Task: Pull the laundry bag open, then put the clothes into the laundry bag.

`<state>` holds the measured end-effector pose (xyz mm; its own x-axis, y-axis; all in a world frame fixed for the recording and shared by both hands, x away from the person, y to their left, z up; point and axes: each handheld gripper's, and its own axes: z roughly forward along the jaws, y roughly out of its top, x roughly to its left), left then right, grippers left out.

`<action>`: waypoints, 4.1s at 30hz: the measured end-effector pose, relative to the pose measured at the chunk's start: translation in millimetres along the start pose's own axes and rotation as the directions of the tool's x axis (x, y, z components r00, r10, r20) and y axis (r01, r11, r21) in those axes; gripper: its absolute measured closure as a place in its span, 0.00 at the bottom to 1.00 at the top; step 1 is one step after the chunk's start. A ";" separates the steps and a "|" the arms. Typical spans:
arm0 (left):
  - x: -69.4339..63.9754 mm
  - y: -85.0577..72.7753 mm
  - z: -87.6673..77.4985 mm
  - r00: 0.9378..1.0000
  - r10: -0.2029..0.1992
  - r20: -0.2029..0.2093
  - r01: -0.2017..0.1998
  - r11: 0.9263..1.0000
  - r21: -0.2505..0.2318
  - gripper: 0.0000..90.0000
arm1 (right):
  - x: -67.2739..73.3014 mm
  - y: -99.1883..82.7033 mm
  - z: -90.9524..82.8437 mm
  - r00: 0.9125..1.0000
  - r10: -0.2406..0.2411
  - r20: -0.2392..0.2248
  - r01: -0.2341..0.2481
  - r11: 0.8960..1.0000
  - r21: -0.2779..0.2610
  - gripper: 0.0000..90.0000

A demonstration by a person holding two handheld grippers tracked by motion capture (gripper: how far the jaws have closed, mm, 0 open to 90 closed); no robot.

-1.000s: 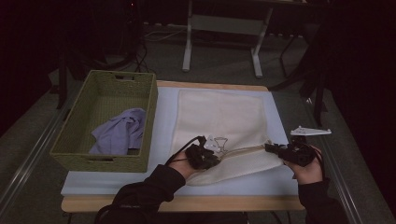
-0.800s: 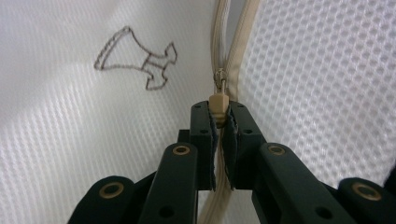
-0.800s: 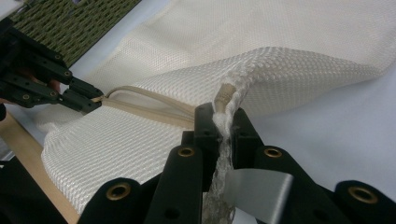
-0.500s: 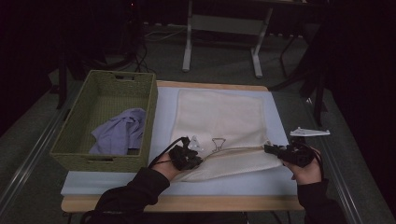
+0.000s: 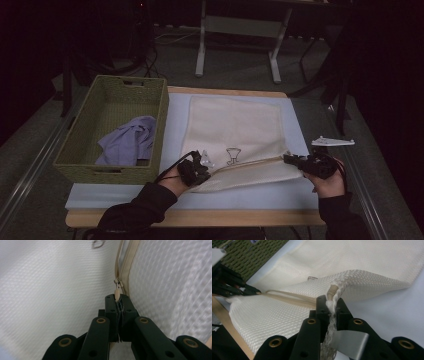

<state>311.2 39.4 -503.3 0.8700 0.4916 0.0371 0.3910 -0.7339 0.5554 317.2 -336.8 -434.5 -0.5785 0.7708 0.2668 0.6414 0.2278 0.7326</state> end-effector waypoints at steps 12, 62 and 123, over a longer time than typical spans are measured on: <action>7.1 -3.4 -37.1 0.997 -0.049 -0.052 0.049 0.999 0.005 0.97 | -8.4 -13.6 6.2 0.999 0.028 -0.024 -0.028 0.999 0.017 0.94; 3.8 -27.7 -48.6 0.985 -0.013 -0.170 0.038 0.989 0.142 0.97 | -38.2 -41.4 4.0 0.994 0.113 -0.002 -0.112 0.992 0.051 0.94; -9.3 -56.1 -100.6 0.992 -0.125 0.029 0.128 0.954 -0.271 0.42 | 22.0 -36.2 14.9 0.971 -0.224 -0.084 0.225 0.974 -0.004 0.11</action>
<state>250.9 123.1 -451.2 0.8228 0.5655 -0.0570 0.4032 -0.5101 0.7598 288.7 -319.2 -464.4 -0.7477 0.6475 0.1473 0.4932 0.3929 0.7762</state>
